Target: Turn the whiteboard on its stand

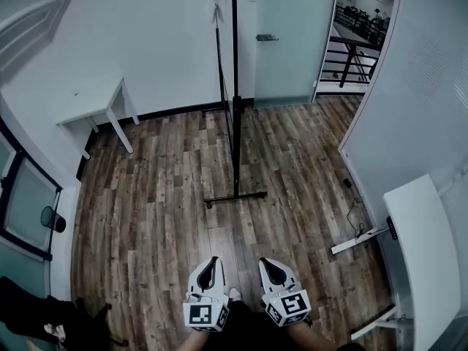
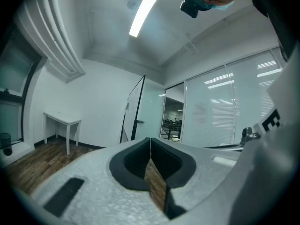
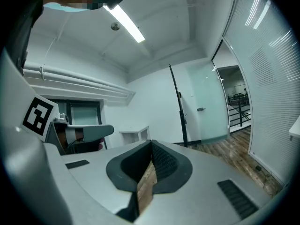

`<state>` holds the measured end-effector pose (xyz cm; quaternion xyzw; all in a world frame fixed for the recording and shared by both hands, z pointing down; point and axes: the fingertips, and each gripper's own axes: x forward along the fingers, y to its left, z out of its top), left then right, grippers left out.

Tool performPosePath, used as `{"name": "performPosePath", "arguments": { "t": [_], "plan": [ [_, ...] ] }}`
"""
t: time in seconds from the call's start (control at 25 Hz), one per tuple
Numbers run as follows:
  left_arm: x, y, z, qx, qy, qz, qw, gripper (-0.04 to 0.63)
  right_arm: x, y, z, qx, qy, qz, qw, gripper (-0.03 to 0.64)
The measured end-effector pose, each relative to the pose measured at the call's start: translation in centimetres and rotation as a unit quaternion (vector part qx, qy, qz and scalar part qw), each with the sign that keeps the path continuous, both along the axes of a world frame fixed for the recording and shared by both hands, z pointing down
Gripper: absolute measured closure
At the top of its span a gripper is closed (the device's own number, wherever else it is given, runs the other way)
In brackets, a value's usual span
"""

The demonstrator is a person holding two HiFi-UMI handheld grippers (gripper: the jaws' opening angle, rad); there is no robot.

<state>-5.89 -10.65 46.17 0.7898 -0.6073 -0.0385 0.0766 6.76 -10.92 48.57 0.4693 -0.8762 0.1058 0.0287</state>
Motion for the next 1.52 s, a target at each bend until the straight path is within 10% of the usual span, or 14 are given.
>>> {"name": "performPosePath", "arguments": {
  "t": [1.52],
  "plan": [
    [-5.7,-35.1,1.2,-0.019,0.009,-0.048,0.9986,0.577,-4.4,-42.2,1.2,0.015,0.022,0.017,0.999,0.604]
  ]
}}
